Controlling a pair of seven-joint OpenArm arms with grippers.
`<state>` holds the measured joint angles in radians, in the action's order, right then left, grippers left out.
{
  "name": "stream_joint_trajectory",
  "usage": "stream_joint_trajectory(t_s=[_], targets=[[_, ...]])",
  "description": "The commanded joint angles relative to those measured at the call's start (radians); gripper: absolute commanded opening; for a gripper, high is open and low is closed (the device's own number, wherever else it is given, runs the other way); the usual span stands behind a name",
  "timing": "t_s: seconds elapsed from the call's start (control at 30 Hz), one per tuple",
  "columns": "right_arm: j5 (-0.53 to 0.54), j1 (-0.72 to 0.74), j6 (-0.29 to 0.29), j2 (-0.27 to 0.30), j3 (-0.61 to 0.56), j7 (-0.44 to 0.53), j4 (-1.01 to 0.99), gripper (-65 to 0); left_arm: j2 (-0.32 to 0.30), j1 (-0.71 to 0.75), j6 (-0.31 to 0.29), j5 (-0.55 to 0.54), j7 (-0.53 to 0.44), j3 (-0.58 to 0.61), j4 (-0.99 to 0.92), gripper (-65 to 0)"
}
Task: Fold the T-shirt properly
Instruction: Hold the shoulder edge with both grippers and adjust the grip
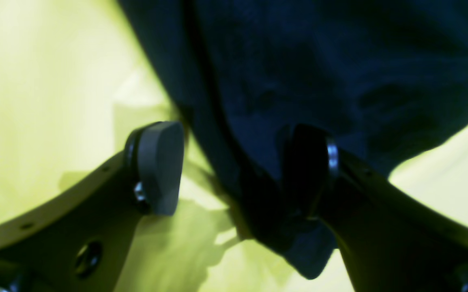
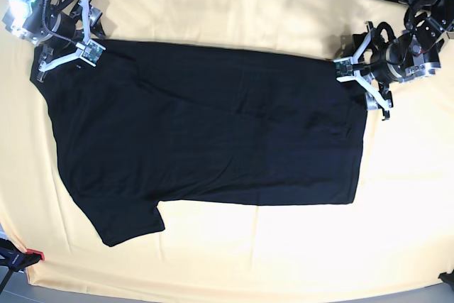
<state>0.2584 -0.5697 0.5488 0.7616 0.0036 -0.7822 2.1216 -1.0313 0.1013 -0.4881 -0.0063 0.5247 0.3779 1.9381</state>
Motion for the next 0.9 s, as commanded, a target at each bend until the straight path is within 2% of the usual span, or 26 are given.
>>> stream_joint_trajectory(t_s=[0.0, 0.13, 0.23, 0.33, 0.4, 0.57, 0.67, 0.73, 0.8, 0.87], targets=[[-0.005, 0.002, -0.011, 0.017, 0.01, 0.018, 0.017, -21.5, -0.011, -0.008, 0.009, 0.026, -0.019, -0.008, -0.01, -20.1], [-0.045, 0.002, -0.056, 0.017, 0.01, 0.03, 0.016, -21.5, 0.011, -0.008, 0.009, 0.073, -0.035, -0.008, -0.025, -20.4], [-0.057, 0.002, -0.063, 0.017, 0.01, 0.029, 0.016, -21.5, 0.015, -0.01, 0.019, 0.085, -0.03, -0.008, -0.022, -26.2], [-0.057, 0.002, -0.072, 0.017, 0.01, 0.029, 0.014, -21.5, 0.014, -0.014, 0.073, 0.085, -0.002, -0.008, 0.001, -34.7], [-0.057, 0.002, -0.082, 0.017, 0.01, 0.029, 0.014, -21.5, 0.014, -0.014, 0.112, 0.085, 0.018, -0.008, 0.028, -38.1], [-0.055, 0.002, -0.081, 0.017, 0.01, 0.029, 0.005, -21.5, 0.014, -0.013, 0.15, 0.085, 0.052, -0.008, 0.095, -40.1], [-0.053, 0.002, -0.082, 0.017, 0.01, 0.042, -0.032, -21.9, 0.015, -0.013, 0.149, 0.084, 0.052, -0.008, 0.114, -49.2], [-0.053, 0.002, -0.08, 0.016, 0.01, 0.066, -0.066, -24.4, 0.015, -0.013, 0.149, 0.085, 0.052, -0.008, 0.113, -54.7], [-0.053, 0.002, -0.072, 0.017, 0.01, 0.09, -0.099, -27.6, 0.015, -0.013, 0.149, 0.084, 0.052, -0.008, 0.113, -57.9], [-0.053, 0.002, -0.056, 0.016, 0.01, 0.099, -0.121, -27.7, 0.014, -0.013, 0.15, 0.085, 0.052, -0.008, 0.113, -60.3]])
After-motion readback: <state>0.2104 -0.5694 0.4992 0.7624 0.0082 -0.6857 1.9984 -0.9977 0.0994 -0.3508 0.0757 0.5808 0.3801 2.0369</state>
